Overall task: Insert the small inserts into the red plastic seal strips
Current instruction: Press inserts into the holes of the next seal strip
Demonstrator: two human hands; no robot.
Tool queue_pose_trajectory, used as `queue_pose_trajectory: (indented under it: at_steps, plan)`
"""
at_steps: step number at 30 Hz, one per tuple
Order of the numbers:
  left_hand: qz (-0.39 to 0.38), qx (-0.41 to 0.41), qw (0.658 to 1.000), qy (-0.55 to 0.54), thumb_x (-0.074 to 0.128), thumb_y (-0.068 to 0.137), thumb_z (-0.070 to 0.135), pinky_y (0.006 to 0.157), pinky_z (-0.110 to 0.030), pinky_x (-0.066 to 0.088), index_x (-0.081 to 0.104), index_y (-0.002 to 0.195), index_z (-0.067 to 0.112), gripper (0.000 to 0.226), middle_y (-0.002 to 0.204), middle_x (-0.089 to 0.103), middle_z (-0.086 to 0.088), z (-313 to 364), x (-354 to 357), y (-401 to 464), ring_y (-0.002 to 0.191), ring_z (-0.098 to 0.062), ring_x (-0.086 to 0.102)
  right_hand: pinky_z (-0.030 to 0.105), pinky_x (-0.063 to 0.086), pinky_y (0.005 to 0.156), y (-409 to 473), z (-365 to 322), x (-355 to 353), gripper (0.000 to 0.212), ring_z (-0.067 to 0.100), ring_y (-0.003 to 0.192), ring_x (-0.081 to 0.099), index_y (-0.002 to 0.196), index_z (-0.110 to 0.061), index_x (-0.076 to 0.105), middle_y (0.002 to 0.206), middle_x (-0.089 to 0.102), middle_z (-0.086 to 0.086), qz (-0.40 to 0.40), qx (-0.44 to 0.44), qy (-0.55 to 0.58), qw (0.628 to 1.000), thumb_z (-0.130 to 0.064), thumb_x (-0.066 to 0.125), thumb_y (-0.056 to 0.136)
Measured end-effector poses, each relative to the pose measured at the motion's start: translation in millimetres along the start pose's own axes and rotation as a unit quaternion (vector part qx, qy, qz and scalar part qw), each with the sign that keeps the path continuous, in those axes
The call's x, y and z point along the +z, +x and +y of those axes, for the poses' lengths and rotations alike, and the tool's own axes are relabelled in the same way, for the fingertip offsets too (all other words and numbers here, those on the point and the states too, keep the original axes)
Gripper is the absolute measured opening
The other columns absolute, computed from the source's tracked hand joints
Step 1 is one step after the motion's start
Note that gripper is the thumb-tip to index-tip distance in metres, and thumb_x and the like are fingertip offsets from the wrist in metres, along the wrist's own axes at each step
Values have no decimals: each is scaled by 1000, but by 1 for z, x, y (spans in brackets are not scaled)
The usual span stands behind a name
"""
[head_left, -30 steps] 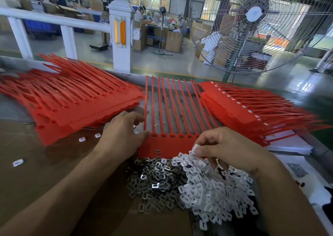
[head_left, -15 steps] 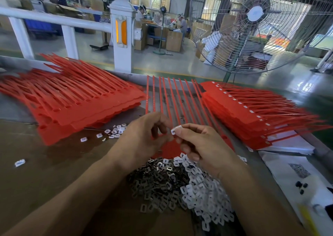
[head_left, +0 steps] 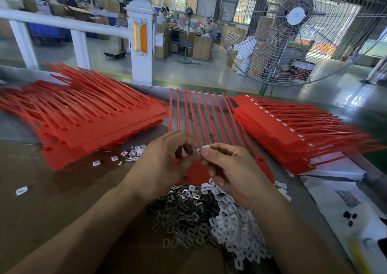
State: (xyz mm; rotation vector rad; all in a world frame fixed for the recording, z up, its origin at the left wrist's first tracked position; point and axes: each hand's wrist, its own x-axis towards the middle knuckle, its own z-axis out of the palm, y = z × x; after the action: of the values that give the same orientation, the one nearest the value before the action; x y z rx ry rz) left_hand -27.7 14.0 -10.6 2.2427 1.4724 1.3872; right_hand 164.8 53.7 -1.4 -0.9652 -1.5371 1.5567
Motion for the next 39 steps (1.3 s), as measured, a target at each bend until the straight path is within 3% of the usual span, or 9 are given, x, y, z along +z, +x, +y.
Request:
queue_pose_trajectory:
  at_steps: [10, 14, 20, 22, 26, 31, 34, 36, 39]
  plan:
    - [17, -3, 1000, 1, 75, 89, 26, 68, -32, 51, 72, 96, 25, 7, 87, 63, 11, 1, -1, 0, 79, -13, 61, 18, 36, 42, -2, 1, 6, 20, 7, 45, 46, 84, -17, 76, 64, 62, -2, 28, -25, -35, 999, -27, 69, 100]
    - [40, -32, 998, -34, 72, 91, 30, 64, -30, 48, 73, 86, 29, 5, 79, 65, 11, 2, 0, 0, 75, -16, 61, 24, 41, 49, -3, 2, 7, 19, 18, 61, 52, 89, -21, 77, 74, 65, 6, 48, -64, -88, 993, -34, 68, 100]
    - [11, -83, 993, -83, 72, 90, 36, 65, -36, 49, 72, 84, 31, 8, 79, 69, 7, -2, 0, 0, 73, -18, 63, 25, 41, 51, -4, 0, 9, 19, 14, 56, 49, 88, -26, 75, 66, 61, 0, 45, -71, -122, 989, -38, 67, 100]
    - [9, -77, 994, -72, 74, 89, 33, 66, -34, 49, 72, 88, 30, 3, 81, 68, 8, -1, 1, 0, 75, -17, 62, 25, 39, 50, -5, -1, 11, 21, 11, 52, 45, 87, -26, 73, 64, 59, -2, 46, -67, -130, 988, -39, 64, 101]
    - [16, -40, 999, -19, 77, 87, 26, 65, -26, 48, 69, 103, 28, 18, 88, 61, 14, 2, -1, 1, 77, -15, 58, 23, 38, 51, -6, -3, 10, 22, 7, 51, 43, 85, -29, 72, 64, 56, -4, 50, -61, -145, 986, -40, 63, 102]
    - [-5, 14, 1000, 22, 72, 91, 26, 67, -30, 51, 70, 102, 24, 12, 91, 58, 14, 2, -4, 1, 78, -10, 59, 17, 38, 49, -7, -4, 8, 22, 5, 50, 43, 83, -29, 72, 64, 53, -5, 33, -57, -140, 988, -39, 64, 101]
    - [-11, 20, 999, 40, 68, 91, 32, 68, -32, 51, 68, 99, 26, 11, 92, 59, 14, 0, -6, 2, 80, -9, 59, 22, 45, 59, -6, -3, 7, 20, 6, 59, 52, 88, -31, 75, 68, 61, -7, 43, -57, -157, 985, -43, 65, 100]
    - [4, -14, 999, 52, 67, 89, 36, 68, -29, 52, 67, 97, 30, 10, 92, 61, 17, -6, -9, 4, 80, -5, 59, 22, 47, 64, -5, -2, 6, 16, 2, 64, 58, 91, -33, 75, 74, 68, -8, 71, -59, -186, 978, -44, 65, 99]
    - [19, -133, 989, 62, 73, 89, 33, 63, -21, 47, 68, 90, 36, 7, 85, 63, 20, -24, -18, 7, 80, 5, 58, 17, 50, 55, -5, 0, 4, 14, 3, 64, 60, 89, -42, 73, 85, 73, -1, 116, -55, -212, 969, -41, 64, 100]
